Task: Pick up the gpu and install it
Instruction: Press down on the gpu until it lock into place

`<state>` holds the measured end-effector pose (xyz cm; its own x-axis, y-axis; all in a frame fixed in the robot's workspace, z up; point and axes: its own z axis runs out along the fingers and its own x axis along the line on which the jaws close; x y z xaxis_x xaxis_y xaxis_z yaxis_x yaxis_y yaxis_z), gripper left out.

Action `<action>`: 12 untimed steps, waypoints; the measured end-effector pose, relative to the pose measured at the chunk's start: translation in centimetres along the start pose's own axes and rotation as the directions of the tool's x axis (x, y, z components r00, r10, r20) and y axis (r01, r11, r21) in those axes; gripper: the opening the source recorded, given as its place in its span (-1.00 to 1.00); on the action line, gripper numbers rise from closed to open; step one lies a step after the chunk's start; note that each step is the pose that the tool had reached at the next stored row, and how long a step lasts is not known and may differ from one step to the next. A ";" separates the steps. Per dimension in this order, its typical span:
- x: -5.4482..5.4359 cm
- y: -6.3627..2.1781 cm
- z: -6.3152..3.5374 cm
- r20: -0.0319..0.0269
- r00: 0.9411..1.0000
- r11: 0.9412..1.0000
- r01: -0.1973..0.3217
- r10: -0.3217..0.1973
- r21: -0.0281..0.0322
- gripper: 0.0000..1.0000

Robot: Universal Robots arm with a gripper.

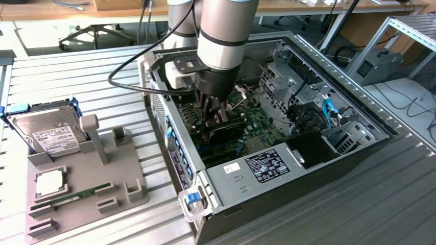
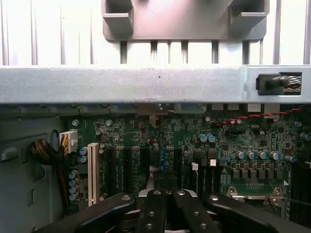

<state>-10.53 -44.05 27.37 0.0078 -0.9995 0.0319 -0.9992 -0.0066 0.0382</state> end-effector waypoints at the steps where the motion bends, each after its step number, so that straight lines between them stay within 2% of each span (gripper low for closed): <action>1: 0.0 0.01 0.09 0.000 1.000 1.000 0.000 0.000 0.000 -0.79; 3: -0.1 0.01 0.19 0.001 1.000 1.000 0.000 0.000 0.001 -0.79; 8: -0.1 0.00 0.25 -0.001 1.000 1.000 0.002 -0.002 0.000 -0.79; 12: -0.1 0.00 0.30 -0.001 1.000 1.000 0.002 -0.002 0.000 -0.79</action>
<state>-10.54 -43.92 27.08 0.0098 -0.9994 0.0330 -0.9992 -0.0086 0.0379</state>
